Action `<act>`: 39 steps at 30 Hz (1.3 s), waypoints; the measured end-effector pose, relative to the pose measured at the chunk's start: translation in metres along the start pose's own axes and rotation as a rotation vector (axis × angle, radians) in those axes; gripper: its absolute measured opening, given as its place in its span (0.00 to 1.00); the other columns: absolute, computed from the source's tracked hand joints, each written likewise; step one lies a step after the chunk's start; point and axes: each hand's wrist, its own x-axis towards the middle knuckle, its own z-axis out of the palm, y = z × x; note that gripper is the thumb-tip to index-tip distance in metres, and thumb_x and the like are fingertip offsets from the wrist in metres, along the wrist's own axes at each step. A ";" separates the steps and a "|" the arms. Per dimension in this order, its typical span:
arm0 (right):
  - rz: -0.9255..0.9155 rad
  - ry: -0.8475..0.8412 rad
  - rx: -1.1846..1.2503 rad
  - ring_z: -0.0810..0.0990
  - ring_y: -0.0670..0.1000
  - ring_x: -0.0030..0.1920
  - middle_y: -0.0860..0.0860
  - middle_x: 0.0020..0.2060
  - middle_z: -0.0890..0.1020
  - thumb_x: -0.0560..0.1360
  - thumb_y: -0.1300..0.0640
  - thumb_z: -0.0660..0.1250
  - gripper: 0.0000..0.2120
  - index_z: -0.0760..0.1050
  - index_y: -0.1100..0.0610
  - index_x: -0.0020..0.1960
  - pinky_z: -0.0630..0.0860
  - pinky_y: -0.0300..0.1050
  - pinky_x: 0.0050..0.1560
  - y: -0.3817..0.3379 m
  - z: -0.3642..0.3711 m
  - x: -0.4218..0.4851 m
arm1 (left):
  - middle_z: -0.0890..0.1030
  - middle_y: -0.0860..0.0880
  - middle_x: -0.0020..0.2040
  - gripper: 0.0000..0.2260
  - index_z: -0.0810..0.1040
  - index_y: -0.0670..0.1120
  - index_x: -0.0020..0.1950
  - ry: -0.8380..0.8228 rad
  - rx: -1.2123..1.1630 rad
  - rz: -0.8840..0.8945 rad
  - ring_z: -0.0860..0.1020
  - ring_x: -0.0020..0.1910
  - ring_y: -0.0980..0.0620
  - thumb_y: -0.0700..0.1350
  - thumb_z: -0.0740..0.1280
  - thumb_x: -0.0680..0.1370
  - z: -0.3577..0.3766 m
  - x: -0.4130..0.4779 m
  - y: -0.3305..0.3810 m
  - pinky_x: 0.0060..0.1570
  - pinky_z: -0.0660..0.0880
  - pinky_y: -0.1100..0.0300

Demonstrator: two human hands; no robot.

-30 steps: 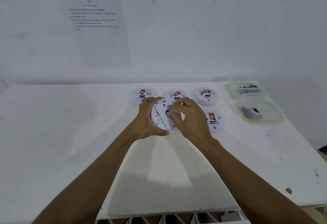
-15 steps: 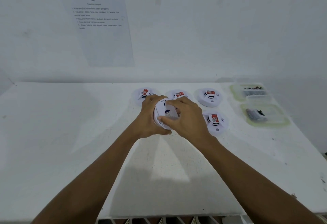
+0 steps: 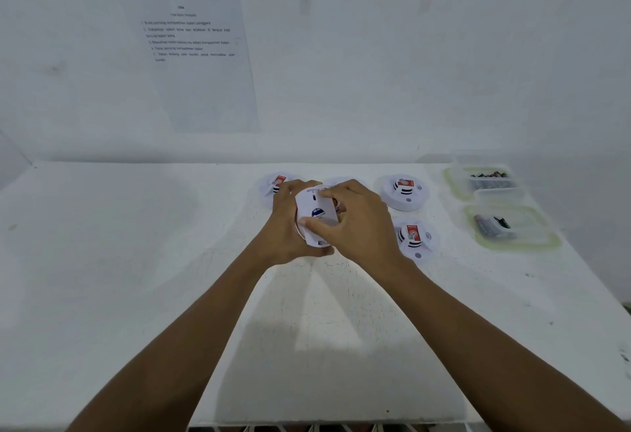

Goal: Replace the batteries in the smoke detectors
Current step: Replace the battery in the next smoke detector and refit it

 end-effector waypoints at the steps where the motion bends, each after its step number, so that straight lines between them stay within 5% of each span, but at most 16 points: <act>1: -0.004 -0.006 -0.011 0.80 0.49 0.53 0.48 0.56 0.82 0.65 0.32 0.69 0.31 0.80 0.50 0.60 0.79 0.50 0.56 0.001 -0.001 0.001 | 0.71 0.44 0.63 0.44 0.65 0.37 0.71 0.015 -0.028 0.013 0.70 0.62 0.64 0.55 0.80 0.64 -0.004 -0.001 0.014 0.68 0.69 0.55; 5: -0.024 -0.029 -0.028 0.80 0.51 0.52 0.50 0.55 0.83 0.65 0.34 0.73 0.31 0.81 0.53 0.59 0.78 0.50 0.56 0.007 -0.007 0.004 | 0.73 0.40 0.62 0.40 0.68 0.35 0.68 -0.009 -0.036 -0.010 0.71 0.61 0.48 0.51 0.80 0.64 -0.001 0.005 0.015 0.68 0.69 0.51; 8: -0.028 -0.050 -0.025 0.80 0.50 0.53 0.50 0.55 0.82 0.65 0.36 0.73 0.30 0.81 0.54 0.60 0.76 0.44 0.56 0.010 -0.012 0.004 | 0.71 0.48 0.56 0.52 0.70 0.35 0.64 -0.036 -0.071 -0.049 0.72 0.56 0.48 0.76 0.69 0.58 0.002 0.006 0.016 0.65 0.64 0.67; 10: -0.033 -0.059 -0.013 0.79 0.49 0.53 0.49 0.55 0.82 0.66 0.39 0.76 0.28 0.81 0.53 0.60 0.74 0.40 0.54 0.011 -0.015 0.003 | 0.71 0.49 0.56 0.54 0.70 0.39 0.63 -0.025 -0.094 -0.002 0.71 0.55 0.49 0.81 0.63 0.55 0.003 0.005 0.009 0.68 0.66 0.59; 14: -0.049 -0.092 -0.014 0.78 0.50 0.56 0.50 0.56 0.81 0.67 0.42 0.77 0.27 0.80 0.54 0.62 0.70 0.38 0.55 0.014 -0.017 0.003 | 0.72 0.40 0.62 0.54 0.67 0.36 0.69 -0.037 -0.104 0.014 0.71 0.61 0.46 0.75 0.70 0.58 0.002 0.001 0.010 0.70 0.66 0.47; 17: -0.056 -0.124 -0.028 0.77 0.50 0.57 0.50 0.58 0.79 0.68 0.43 0.76 0.27 0.79 0.53 0.63 0.73 0.41 0.55 0.015 -0.020 0.001 | 0.63 0.37 0.71 0.59 0.59 0.39 0.74 -0.102 -0.114 -0.060 0.66 0.69 0.55 0.71 0.75 0.55 0.000 0.001 0.013 0.69 0.62 0.63; 19: -0.060 -0.116 -0.015 0.77 0.51 0.57 0.51 0.58 0.78 0.68 0.45 0.76 0.25 0.79 0.53 0.63 0.75 0.43 0.55 0.015 -0.022 0.001 | 0.64 0.32 0.69 0.68 0.57 0.30 0.71 -0.138 -0.238 -0.086 0.70 0.66 0.60 0.80 0.67 0.50 0.004 0.007 0.006 0.65 0.59 0.76; 20: -0.061 -0.119 -0.016 0.77 0.51 0.57 0.51 0.58 0.78 0.69 0.46 0.76 0.25 0.79 0.53 0.63 0.75 0.43 0.55 0.014 -0.023 0.001 | 0.66 0.32 0.67 0.70 0.57 0.27 0.70 -0.139 -0.284 -0.104 0.72 0.64 0.59 0.81 0.64 0.49 0.007 0.008 0.002 0.66 0.60 0.75; 24: -0.065 -0.181 -0.070 0.75 0.51 0.61 0.52 0.62 0.77 0.71 0.44 0.74 0.26 0.77 0.51 0.66 0.66 0.37 0.59 0.012 -0.022 0.003 | 0.68 0.21 0.61 0.63 0.61 0.21 0.64 -0.090 -0.324 -0.077 0.68 0.62 0.25 0.77 0.67 0.57 0.011 0.011 -0.003 0.65 0.70 0.54; 26: -0.057 -0.172 -0.069 0.76 0.51 0.61 0.51 0.62 0.77 0.71 0.43 0.74 0.26 0.77 0.51 0.66 0.66 0.38 0.59 0.013 -0.021 0.004 | 0.68 0.19 0.59 0.58 0.61 0.19 0.63 -0.114 -0.318 -0.081 0.68 0.58 0.22 0.72 0.70 0.62 0.010 0.010 -0.003 0.61 0.72 0.62; 28: -0.040 -0.158 -0.064 0.76 0.51 0.60 0.51 0.61 0.79 0.70 0.42 0.74 0.26 0.78 0.51 0.65 0.68 0.39 0.61 0.013 -0.020 0.004 | 0.69 0.20 0.58 0.42 0.62 0.19 0.62 -0.178 -0.264 -0.126 0.71 0.55 0.26 0.54 0.74 0.70 0.008 0.011 -0.005 0.59 0.72 0.69; 30: -0.011 -0.124 -0.043 0.78 0.51 0.59 0.51 0.60 0.81 0.69 0.40 0.74 0.28 0.79 0.52 0.64 0.73 0.46 0.63 0.013 -0.015 0.004 | 0.73 0.28 0.56 0.34 0.65 0.23 0.63 -0.163 -0.220 -0.106 0.75 0.56 0.38 0.41 0.78 0.69 0.004 0.011 -0.004 0.62 0.72 0.65; 32: 0.033 -0.080 -0.019 0.80 0.51 0.57 0.51 0.59 0.82 0.67 0.36 0.72 0.30 0.79 0.52 0.63 0.76 0.52 0.62 0.012 -0.010 0.004 | 0.76 0.39 0.51 0.37 0.70 0.29 0.62 -0.173 -0.149 -0.078 0.77 0.51 0.52 0.52 0.80 0.66 0.002 0.018 -0.005 0.57 0.70 0.72; 36: 0.184 -0.064 0.014 0.81 0.48 0.49 0.47 0.52 0.83 0.67 0.38 0.74 0.25 0.79 0.52 0.58 0.79 0.48 0.56 0.009 -0.008 0.001 | 0.74 0.53 0.47 0.43 0.72 0.46 0.57 -0.209 0.008 -0.100 0.73 0.49 0.57 0.75 0.71 0.54 0.001 0.019 0.009 0.53 0.67 0.73; 39: 0.268 -0.037 0.102 0.80 0.47 0.42 0.45 0.43 0.81 0.67 0.41 0.76 0.20 0.77 0.52 0.51 0.80 0.43 0.47 0.008 -0.009 -0.001 | 0.71 0.57 0.62 0.40 0.66 0.49 0.67 -0.122 -0.126 0.004 0.70 0.62 0.59 0.66 0.73 0.61 0.007 -0.002 0.013 0.64 0.60 0.77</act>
